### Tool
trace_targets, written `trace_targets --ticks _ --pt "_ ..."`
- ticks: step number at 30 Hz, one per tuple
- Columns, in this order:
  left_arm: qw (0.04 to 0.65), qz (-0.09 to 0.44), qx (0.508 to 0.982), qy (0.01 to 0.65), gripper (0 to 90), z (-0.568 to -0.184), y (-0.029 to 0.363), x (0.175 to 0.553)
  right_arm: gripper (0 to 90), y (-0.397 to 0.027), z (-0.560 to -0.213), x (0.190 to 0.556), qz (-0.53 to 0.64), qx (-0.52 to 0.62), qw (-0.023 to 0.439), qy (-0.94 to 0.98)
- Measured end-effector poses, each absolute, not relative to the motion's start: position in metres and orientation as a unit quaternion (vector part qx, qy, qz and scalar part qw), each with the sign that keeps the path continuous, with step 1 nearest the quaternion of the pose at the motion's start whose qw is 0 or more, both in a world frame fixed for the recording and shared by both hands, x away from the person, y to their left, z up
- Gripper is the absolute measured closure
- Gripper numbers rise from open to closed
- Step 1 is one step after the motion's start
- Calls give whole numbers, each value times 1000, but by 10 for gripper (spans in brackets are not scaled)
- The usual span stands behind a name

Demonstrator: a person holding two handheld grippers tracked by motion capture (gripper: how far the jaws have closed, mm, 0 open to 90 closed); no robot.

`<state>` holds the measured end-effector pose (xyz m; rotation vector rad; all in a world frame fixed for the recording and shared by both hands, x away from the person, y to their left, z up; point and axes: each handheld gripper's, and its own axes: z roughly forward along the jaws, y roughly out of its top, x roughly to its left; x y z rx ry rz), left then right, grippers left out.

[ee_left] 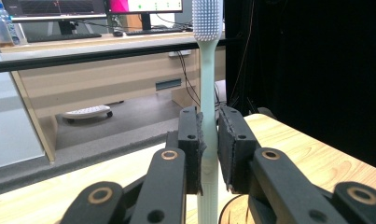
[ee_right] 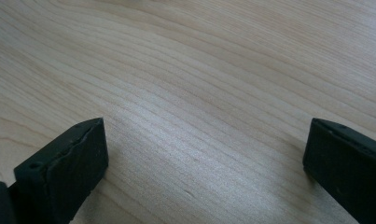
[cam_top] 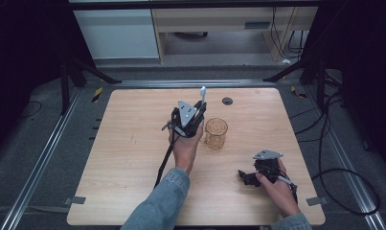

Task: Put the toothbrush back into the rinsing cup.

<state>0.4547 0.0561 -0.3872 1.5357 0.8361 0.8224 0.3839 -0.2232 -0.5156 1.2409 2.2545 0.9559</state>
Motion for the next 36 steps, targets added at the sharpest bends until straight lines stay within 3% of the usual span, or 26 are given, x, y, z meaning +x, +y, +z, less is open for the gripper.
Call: trace_targets --ticks 36 --pt "551 335 672 364 791 -425 55 462 3 -223 -516 384 342 443 197 805"
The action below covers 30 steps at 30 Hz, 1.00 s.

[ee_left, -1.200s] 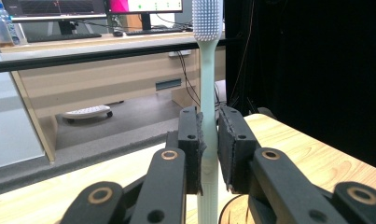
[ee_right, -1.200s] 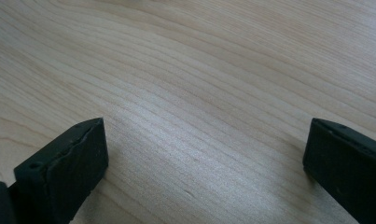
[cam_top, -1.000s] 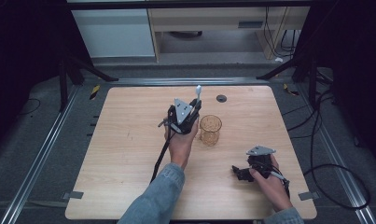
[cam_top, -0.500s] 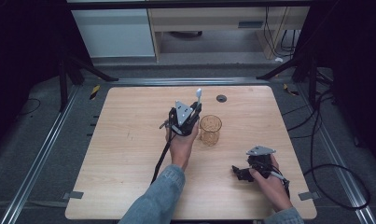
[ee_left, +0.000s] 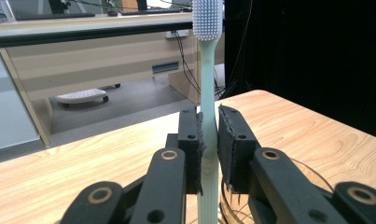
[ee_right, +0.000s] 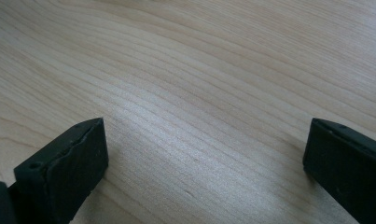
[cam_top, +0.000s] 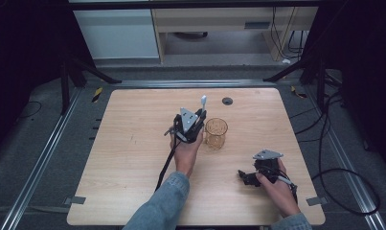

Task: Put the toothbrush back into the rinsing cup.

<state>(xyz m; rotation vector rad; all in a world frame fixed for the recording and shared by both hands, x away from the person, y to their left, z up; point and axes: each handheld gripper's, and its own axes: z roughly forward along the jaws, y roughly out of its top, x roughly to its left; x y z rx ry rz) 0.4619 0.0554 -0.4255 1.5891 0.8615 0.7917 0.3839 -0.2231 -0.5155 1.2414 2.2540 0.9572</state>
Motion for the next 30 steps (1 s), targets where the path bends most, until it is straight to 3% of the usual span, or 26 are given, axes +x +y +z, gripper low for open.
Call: trace_targets --ticks 30 --pt "542 321 682 371 791 -443 58 458 3 -223 -516 384 342 443 198 805"
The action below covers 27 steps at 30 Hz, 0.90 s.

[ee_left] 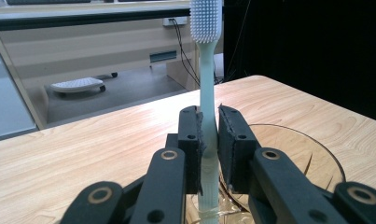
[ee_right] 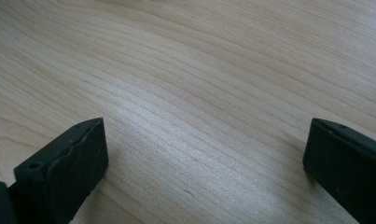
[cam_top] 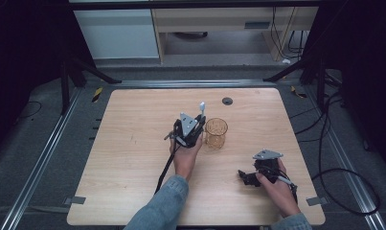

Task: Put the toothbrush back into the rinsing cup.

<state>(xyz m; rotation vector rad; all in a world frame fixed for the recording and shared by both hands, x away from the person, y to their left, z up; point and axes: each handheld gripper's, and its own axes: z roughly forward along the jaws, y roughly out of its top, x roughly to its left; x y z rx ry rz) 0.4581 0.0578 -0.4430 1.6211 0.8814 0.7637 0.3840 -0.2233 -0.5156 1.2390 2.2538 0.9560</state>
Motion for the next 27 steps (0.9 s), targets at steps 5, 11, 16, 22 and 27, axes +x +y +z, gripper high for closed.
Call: trace_targets --ticks 5,11,16,22,27 --pt "540 320 684 372 791 -445 58 458 3 -223 -516 384 342 443 197 805" --pt "536 317 688 372 790 -448 57 457 3 -223 -516 384 342 443 197 805" --pt "534 318 689 372 790 -449 57 456 3 -223 -515 384 342 445 195 804" --pt "532 316 691 373 790 -452 57 456 3 -223 -516 384 342 443 197 805" --pt "533 318 689 374 790 -452 58 455 3 -223 -516 384 342 443 197 805"
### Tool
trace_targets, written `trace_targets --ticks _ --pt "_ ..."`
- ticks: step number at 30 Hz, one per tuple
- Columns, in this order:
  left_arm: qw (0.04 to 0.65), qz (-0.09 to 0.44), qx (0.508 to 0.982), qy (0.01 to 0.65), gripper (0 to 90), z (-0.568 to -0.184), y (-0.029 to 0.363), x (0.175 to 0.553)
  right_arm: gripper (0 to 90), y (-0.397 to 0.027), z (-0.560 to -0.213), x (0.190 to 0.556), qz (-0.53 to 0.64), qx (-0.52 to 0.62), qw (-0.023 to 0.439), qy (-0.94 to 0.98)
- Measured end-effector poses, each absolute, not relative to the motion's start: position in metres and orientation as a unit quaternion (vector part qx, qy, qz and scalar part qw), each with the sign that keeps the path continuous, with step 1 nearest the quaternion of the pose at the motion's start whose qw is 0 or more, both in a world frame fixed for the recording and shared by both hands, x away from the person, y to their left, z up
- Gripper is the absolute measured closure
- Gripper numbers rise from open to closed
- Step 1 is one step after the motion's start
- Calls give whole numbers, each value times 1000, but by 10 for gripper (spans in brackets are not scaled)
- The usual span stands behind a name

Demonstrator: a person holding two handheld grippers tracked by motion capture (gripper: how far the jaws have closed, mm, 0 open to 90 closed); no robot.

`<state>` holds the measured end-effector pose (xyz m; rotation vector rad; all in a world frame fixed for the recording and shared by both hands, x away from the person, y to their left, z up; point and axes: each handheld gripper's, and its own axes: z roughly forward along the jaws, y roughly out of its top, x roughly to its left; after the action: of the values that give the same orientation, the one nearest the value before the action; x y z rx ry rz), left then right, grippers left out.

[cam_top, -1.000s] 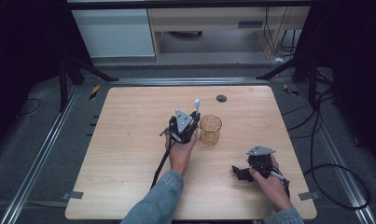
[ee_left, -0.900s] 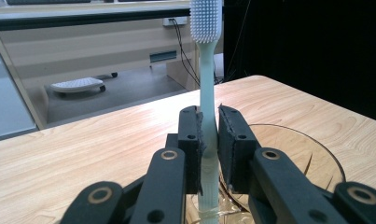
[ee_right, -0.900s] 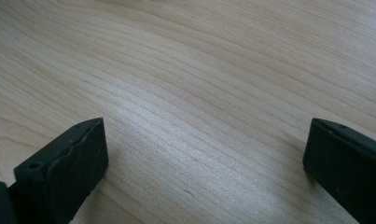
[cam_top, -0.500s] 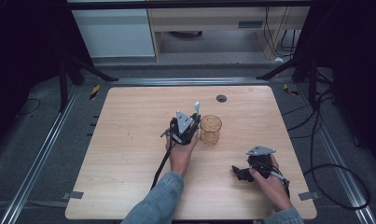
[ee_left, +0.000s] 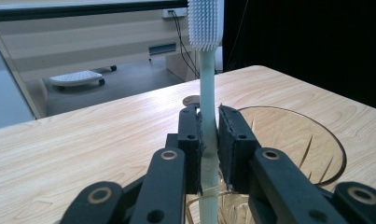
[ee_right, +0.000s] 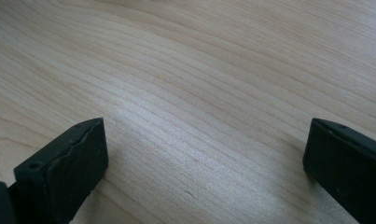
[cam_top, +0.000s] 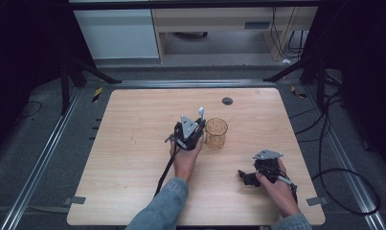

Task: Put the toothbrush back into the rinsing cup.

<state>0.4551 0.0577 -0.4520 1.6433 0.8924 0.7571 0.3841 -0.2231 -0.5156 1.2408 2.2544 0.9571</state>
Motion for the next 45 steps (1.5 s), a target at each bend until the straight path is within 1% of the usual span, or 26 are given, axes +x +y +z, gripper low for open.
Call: trace_targets --ticks 45 --pt "528 310 691 384 780 -457 63 456 3 -223 -516 384 343 444 196 805"
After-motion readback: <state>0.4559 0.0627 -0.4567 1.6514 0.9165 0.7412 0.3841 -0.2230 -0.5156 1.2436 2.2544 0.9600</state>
